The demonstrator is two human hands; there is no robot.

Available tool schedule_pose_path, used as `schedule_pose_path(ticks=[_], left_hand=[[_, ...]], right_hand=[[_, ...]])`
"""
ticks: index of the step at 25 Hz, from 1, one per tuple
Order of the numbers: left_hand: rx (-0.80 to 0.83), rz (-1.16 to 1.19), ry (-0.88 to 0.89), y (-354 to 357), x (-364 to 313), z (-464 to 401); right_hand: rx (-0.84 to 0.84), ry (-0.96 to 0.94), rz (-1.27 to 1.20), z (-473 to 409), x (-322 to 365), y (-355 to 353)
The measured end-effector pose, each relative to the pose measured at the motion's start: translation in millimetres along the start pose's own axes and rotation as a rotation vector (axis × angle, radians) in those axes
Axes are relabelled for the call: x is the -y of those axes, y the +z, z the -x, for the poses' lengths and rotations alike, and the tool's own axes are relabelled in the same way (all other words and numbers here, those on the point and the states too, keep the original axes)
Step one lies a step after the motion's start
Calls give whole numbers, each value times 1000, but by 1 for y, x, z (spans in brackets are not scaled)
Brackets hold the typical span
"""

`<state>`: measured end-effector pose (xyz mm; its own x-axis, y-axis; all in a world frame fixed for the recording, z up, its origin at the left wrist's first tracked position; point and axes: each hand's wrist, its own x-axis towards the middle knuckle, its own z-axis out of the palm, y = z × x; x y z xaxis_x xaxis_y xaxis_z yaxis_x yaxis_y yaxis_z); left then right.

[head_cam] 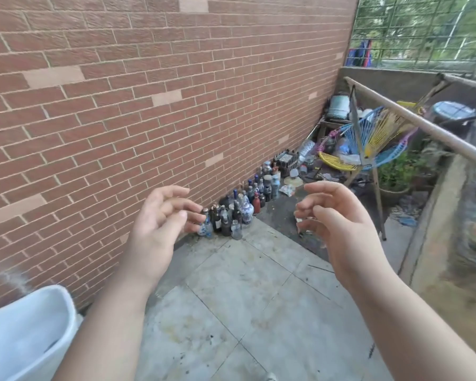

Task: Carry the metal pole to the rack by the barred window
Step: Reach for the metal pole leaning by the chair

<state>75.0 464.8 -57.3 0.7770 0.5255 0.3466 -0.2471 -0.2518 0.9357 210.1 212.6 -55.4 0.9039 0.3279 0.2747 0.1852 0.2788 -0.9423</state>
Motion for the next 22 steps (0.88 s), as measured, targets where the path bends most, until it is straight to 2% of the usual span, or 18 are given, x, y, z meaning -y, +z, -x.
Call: schedule_pose_path(ticks=[6,11,14,22], left_hand=[[120,-23,40,60,36,-147],[153,63,78,109,59,-264],[237,116,49,141,82,-317],[542,207,76,242,147,-473]], right_hand=[[-71,-39,-13,-129,-35,-15],[-102,-56,41,-233,-56,-29],[-143,-40,79,-276,-70,-42],[-441,-63,198,-377,-107,-72]])
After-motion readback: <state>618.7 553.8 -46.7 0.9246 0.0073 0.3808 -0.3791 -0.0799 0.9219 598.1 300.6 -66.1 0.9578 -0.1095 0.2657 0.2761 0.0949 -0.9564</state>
